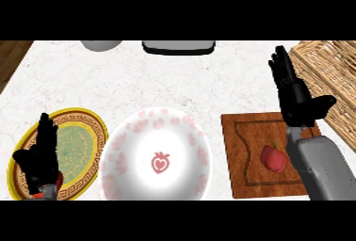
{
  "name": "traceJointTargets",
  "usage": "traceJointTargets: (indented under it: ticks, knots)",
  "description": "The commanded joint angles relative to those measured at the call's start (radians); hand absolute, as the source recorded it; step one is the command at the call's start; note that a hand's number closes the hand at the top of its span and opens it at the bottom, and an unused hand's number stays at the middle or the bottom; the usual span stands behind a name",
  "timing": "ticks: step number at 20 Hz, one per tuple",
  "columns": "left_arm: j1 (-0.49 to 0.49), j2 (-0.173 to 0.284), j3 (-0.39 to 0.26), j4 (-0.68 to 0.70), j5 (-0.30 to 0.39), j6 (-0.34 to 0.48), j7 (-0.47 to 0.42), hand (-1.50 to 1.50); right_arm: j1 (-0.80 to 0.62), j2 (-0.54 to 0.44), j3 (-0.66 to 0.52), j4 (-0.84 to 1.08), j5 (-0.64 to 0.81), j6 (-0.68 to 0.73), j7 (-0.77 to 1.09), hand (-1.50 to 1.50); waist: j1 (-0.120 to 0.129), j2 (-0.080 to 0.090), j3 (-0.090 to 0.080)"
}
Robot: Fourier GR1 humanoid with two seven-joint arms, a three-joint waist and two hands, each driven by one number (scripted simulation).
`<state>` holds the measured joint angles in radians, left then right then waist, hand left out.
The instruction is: Pick the bell pepper from the cutting board and place it in the basket
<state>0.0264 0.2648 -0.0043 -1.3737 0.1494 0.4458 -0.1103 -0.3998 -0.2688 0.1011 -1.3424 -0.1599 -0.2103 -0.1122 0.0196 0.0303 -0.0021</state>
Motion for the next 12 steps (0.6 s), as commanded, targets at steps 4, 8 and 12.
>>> traceJointTargets:
  ticks: [4, 8, 12]
  knots:
    - [-0.074, 0.087, -0.081, -0.005, -0.057, -0.1, 0.111, 0.0, 0.189, -0.06, -0.146, -0.017, -0.19, 0.255, -0.301, 1.5, -0.061, -0.028, 0.008]
    - [-0.11, 0.119, -0.125, 0.006, -0.036, -0.206, 0.173, 0.0, 0.198, -0.022, -0.074, -0.161, -0.127, 0.357, -0.608, 1.5, -0.095, -0.038, 0.012]
    - [-0.16, 0.122, -0.145, -0.003, -0.047, -0.219, 0.246, 0.0, 0.37, 0.122, -0.001, -0.235, 0.102, 0.079, -0.787, -1.5, -0.064, -0.037, 0.003]
